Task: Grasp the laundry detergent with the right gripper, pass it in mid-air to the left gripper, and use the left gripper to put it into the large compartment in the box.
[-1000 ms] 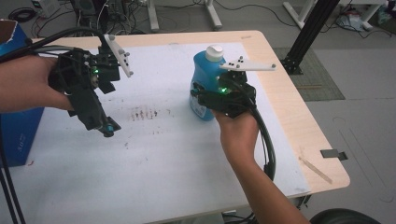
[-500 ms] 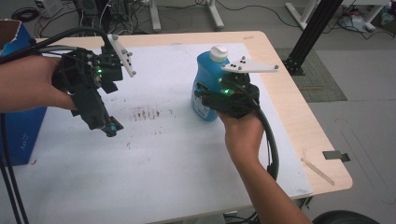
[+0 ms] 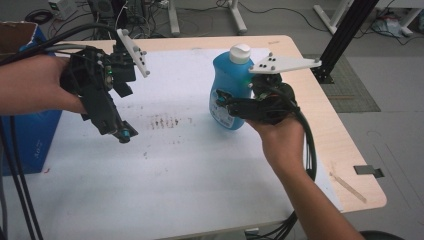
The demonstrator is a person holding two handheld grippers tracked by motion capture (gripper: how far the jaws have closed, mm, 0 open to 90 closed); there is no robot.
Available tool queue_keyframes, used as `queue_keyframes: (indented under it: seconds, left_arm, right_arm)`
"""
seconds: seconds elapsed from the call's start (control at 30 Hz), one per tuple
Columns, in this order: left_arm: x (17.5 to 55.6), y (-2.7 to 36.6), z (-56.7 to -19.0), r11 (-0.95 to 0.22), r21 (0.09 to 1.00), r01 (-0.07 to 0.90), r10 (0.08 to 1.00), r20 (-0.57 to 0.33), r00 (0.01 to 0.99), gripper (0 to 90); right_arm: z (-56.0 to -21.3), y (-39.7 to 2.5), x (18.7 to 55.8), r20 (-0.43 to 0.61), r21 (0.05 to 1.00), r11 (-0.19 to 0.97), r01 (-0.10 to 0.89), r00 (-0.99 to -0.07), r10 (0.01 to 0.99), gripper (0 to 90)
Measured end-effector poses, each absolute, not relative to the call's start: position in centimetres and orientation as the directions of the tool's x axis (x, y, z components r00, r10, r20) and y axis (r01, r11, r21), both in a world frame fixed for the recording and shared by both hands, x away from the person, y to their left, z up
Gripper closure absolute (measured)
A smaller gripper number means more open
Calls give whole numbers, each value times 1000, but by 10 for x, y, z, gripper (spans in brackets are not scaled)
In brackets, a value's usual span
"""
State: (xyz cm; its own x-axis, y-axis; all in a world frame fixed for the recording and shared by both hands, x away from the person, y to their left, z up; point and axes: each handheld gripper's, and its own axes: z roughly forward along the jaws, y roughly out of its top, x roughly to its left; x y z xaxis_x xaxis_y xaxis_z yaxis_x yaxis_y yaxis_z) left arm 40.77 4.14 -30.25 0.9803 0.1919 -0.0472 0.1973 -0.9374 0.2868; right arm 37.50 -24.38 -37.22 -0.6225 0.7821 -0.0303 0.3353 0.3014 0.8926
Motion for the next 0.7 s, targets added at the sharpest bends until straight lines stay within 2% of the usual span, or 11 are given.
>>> queue_keyframes:
  seconds: [0.1, 0.13, 0.37, 0.4, 0.7]
  left_arm:
    - [407, 42, -299, -937, 293, 192, 186, -50, 981, 16]
    - [406, 41, -296, -939, 293, 183, 178, -44, 983, 16]
    - [403, 39, -285, -938, 307, 160, 154, -46, 987, 16]
    - [401, 38, -282, -938, 312, 150, 142, -47, 989, 16]
    - [391, 28, -267, -947, 306, 93, 83, -45, 996, 17]
  right_arm:
    - [-367, -246, 374, -15, 895, 309, 322, -670, 742, 457]
    - [-361, -246, 372, -11, 894, 328, 306, -716, 698, 457]
    - [-348, -243, 365, -22, 892, 381, 242, -820, 572, 457]
    - [-344, -243, 363, -10, 897, 383, 219, -858, 514, 458]
    - [-339, -232, 357, -21, 880, 454, 142, -942, 335, 458]
